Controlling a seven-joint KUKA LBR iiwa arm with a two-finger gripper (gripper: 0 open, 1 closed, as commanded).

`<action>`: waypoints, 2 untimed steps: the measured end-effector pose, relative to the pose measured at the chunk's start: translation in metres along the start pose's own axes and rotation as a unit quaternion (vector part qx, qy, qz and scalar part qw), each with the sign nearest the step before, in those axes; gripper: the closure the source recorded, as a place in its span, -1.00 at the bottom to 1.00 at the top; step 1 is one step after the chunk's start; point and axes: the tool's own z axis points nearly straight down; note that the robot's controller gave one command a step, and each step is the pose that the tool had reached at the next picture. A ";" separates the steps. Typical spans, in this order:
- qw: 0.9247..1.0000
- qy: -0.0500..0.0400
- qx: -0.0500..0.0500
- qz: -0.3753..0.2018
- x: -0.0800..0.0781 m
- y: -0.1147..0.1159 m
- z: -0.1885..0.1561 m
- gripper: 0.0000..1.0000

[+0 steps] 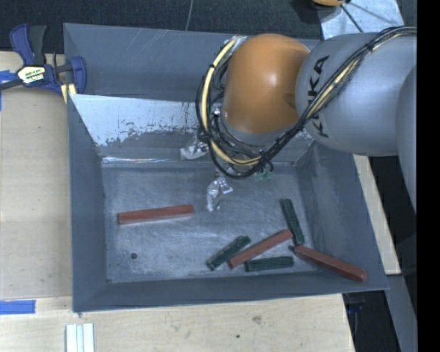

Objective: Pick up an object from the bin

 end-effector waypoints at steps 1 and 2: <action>0.997 0.003 -0.001 -0.075 0.004 -0.002 -0.033 -1.00; 0.995 -0.006 0.002 -0.096 0.003 0.003 -0.020 -1.00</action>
Offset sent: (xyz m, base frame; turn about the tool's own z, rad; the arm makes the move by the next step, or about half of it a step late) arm -0.0189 0.0191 -0.0931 -0.2051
